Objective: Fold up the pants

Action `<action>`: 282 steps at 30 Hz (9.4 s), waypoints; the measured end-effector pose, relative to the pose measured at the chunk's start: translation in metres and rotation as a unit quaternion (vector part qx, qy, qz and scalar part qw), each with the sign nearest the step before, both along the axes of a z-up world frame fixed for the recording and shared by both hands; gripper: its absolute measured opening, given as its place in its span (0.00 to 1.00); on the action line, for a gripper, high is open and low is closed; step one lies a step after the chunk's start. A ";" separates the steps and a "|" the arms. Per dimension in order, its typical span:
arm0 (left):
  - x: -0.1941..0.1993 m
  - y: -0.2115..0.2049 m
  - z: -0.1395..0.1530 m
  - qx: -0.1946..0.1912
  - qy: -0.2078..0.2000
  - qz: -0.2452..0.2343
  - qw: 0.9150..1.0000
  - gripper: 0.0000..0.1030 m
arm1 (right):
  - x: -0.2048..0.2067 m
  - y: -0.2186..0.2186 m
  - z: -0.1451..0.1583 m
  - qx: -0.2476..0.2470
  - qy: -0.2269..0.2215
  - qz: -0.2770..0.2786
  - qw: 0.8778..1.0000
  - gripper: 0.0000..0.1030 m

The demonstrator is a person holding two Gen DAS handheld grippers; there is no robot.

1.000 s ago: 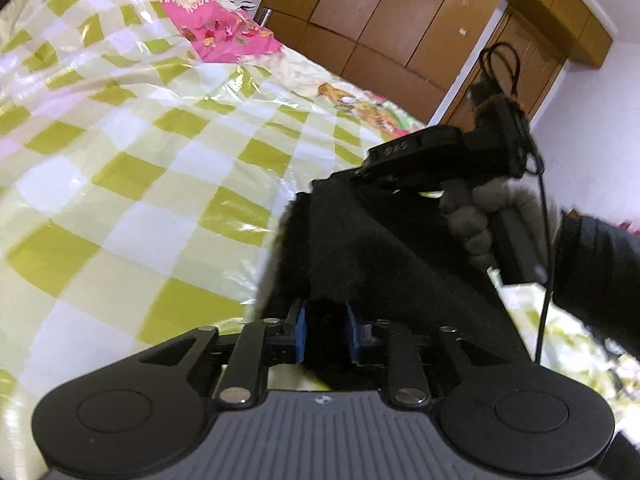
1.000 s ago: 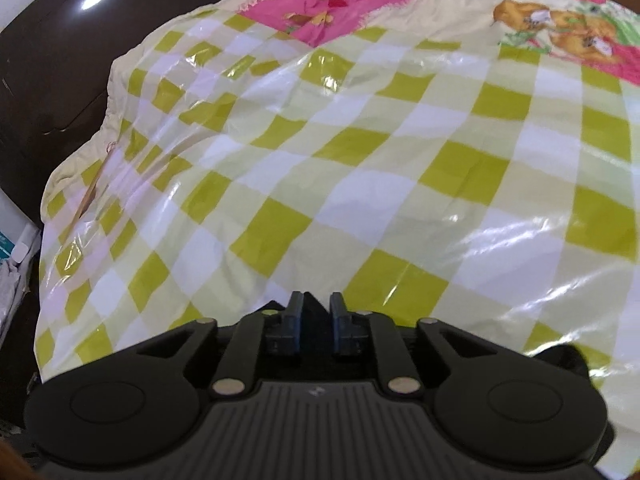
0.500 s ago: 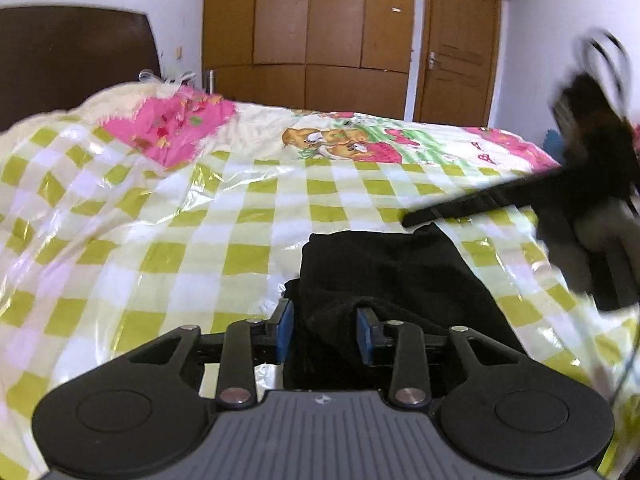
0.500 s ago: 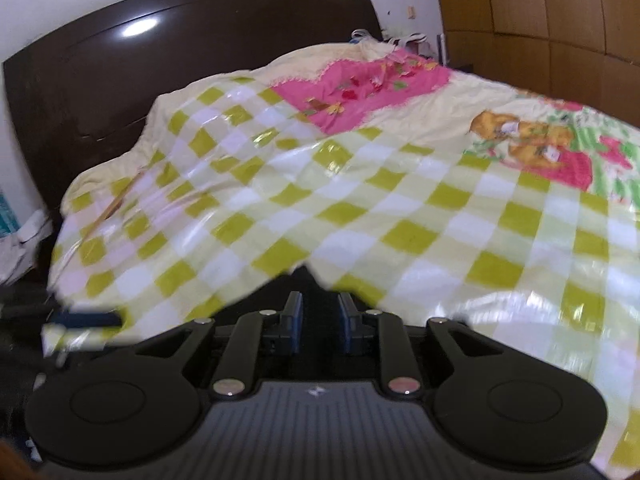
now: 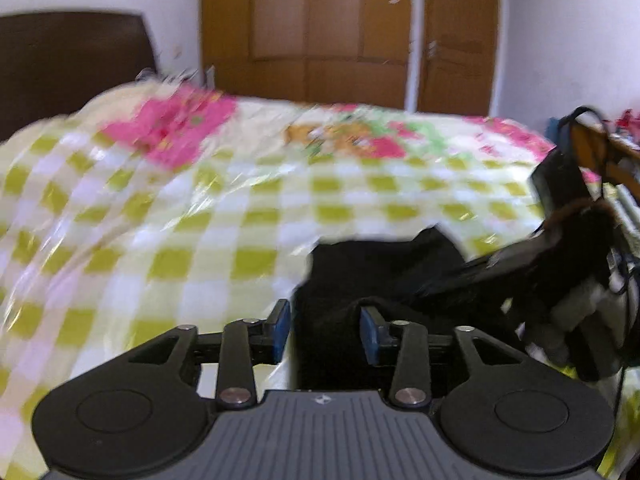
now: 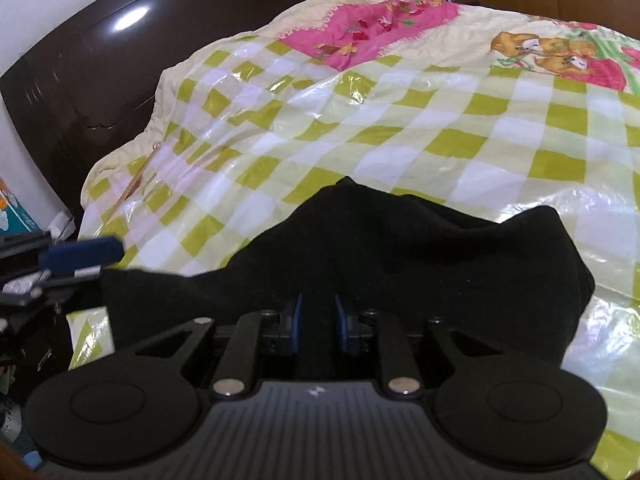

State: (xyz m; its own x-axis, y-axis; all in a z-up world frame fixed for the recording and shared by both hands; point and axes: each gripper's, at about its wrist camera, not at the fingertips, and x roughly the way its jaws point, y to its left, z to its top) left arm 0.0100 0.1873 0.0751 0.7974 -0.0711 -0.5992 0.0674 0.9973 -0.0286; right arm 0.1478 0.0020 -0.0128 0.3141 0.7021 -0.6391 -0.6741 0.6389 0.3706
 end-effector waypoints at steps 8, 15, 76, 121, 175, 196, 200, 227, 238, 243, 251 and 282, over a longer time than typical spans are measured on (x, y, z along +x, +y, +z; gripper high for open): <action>-0.027 0.020 -0.033 0.044 0.080 0.037 0.995 0.55 | -0.007 0.009 -0.006 -0.004 -0.012 0.010 1.000 0.18; -0.040 0.019 0.003 -0.024 -0.013 0.058 0.998 0.54 | 0.003 0.005 0.003 0.010 0.009 0.001 1.000 0.18; 0.074 0.027 -0.085 -0.154 0.113 -0.043 0.981 0.77 | 0.018 -0.095 -0.032 0.076 0.192 -0.143 0.968 0.52; 0.067 -0.092 -0.072 -0.103 0.089 -0.184 0.973 0.57 | 0.119 -0.087 -0.023 0.062 0.147 -0.204 0.966 0.21; -0.040 -0.127 -0.052 0.040 0.083 0.045 0.995 0.72 | -0.150 -0.119 0.010 -0.049 0.004 -0.172 0.984 0.28; -0.040 -0.129 -0.056 0.054 0.091 0.064 0.992 0.81 | -0.151 -0.120 0.007 -0.051 0.008 -0.174 0.983 0.29; -0.041 -0.129 -0.055 0.055 0.087 0.064 0.993 0.82 | -0.151 -0.120 0.007 -0.051 0.006 -0.174 0.983 0.30; -0.043 -0.131 -0.056 0.055 0.092 0.072 0.992 0.93 | -0.153 -0.124 0.004 -0.057 0.007 -0.171 0.984 0.34; -0.042 -0.129 -0.056 0.054 0.094 0.083 0.991 1.00 | -0.153 -0.126 0.002 -0.059 0.008 -0.174 0.983 0.36; -0.043 -0.128 -0.056 0.050 0.096 0.085 0.990 1.00 | -0.154 -0.126 0.001 -0.062 0.009 -0.174 0.983 0.37; -0.042 -0.128 -0.058 0.049 0.100 0.091 0.990 1.00 | -0.155 -0.125 0.001 -0.077 -0.004 -0.178 0.981 0.37; -0.040 -0.138 -0.065 0.067 0.111 0.090 0.987 1.00 | -0.160 -0.123 0.004 -0.122 -0.040 -0.186 0.974 0.44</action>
